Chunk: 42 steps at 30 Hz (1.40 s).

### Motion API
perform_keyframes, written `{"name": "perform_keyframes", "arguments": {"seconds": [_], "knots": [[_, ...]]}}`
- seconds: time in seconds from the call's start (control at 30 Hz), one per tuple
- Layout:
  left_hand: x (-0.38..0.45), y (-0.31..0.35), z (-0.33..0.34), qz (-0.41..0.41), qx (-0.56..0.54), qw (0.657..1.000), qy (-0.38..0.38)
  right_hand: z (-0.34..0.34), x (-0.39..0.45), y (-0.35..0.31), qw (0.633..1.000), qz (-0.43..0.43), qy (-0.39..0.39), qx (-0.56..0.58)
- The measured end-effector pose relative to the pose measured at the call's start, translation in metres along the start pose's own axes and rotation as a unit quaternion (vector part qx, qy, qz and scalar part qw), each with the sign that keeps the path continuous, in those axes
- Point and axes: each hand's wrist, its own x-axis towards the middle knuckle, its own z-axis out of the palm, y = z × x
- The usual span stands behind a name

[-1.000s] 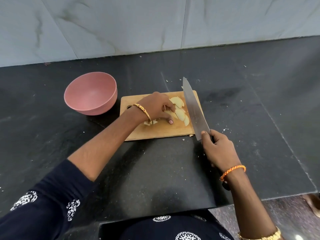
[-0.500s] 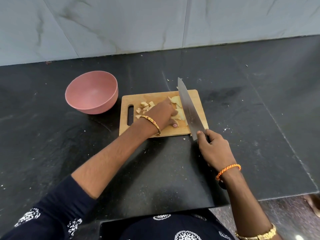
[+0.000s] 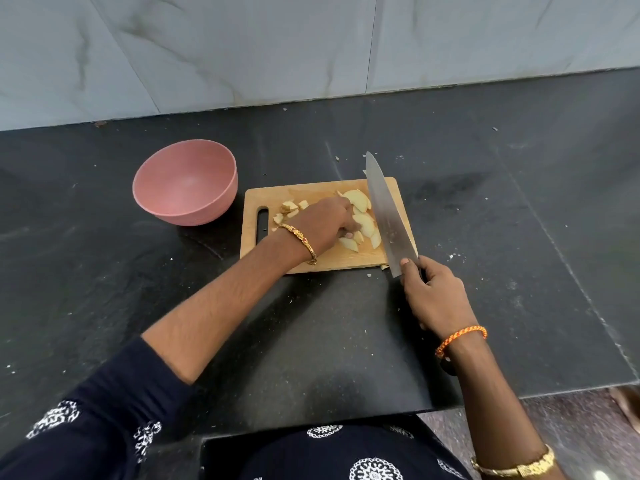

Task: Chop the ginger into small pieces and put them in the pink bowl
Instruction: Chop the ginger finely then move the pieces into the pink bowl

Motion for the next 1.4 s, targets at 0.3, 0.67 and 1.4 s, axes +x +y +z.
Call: {"name": "perform_keyframes", "arguments": {"seconds": [0.3, 0.67, 1.4], "knots": [[0.0, 0.003, -0.012, -0.027, -0.063, 0.997, 0.045, 0.0, 0.0, -0.001, 1.0, -0.005, 0.002, 0.01], [-0.012, -0.001, 0.005, 0.005, -0.046, 0.998, 0.047, 0.001, 0.004, -0.002, 1.0, -0.023, 0.011, 0.006], [-0.001, -0.005, 0.01, 0.031, -0.124, 0.988, 0.084, 0.0, 0.005, 0.001, 1.0, -0.011, 0.002, -0.001]]}}
